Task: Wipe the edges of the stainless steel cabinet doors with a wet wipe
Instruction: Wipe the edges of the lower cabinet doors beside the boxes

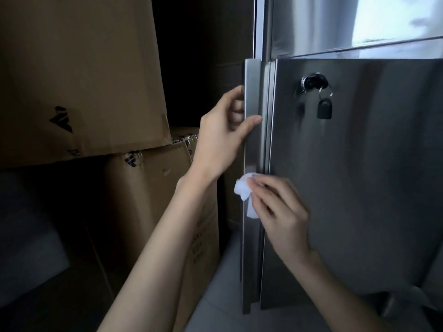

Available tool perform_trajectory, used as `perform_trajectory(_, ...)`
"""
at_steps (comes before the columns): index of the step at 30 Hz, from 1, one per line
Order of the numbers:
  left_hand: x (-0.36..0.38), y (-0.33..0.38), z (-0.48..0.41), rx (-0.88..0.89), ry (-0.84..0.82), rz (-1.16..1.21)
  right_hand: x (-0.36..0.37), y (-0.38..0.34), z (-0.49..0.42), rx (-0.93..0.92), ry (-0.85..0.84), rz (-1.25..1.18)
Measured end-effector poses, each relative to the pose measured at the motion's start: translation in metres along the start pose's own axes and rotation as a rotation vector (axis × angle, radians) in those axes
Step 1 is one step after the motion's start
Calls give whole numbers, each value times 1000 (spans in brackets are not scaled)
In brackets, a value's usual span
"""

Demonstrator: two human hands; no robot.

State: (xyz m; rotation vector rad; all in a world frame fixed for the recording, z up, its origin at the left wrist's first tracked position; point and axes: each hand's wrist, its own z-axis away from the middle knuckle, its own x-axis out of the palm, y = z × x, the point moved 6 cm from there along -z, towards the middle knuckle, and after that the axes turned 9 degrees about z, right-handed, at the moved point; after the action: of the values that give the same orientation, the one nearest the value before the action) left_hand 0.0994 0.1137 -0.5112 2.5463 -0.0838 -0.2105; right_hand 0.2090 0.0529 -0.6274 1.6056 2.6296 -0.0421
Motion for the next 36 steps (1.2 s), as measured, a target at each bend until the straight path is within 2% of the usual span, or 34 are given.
perform_trajectory(3, -3, 0, -3, -65, -26, 55, 1, -2, 7, 27, 58, -11)
perform_trajectory(9, -7, -3, -9, -128, -105, 17, 3, 3, 51, 4, -142, 7)
perform_trajectory(16, -11, -18, 17, -195, -276, 59, 1, 1, 31, 38, -6, -23)
perform_trajectory(22, -11, -26, 27, -311, -333, 128, 7, 0, 60, -12, -207, -12)
perform_trajectory(24, -10, -28, 29, -340, -331, 155, 7, 4, 37, -8, -169, 13)
perform_trajectory(27, -10, -30, 32, -334, -322, 192, 5, 9, 2, 37, 4, 10)
perform_trajectory(29, -10, -30, 35, -329, -325, 222, 5, 8, 4, 32, 53, -6)
perform_trajectory(32, -10, -34, 33, -333, -315, 232, 9, 7, 47, -12, -65, -7)
perform_trajectory(36, -7, -42, 26, -327, -265, 172, 22, 11, 100, -73, -391, -36)
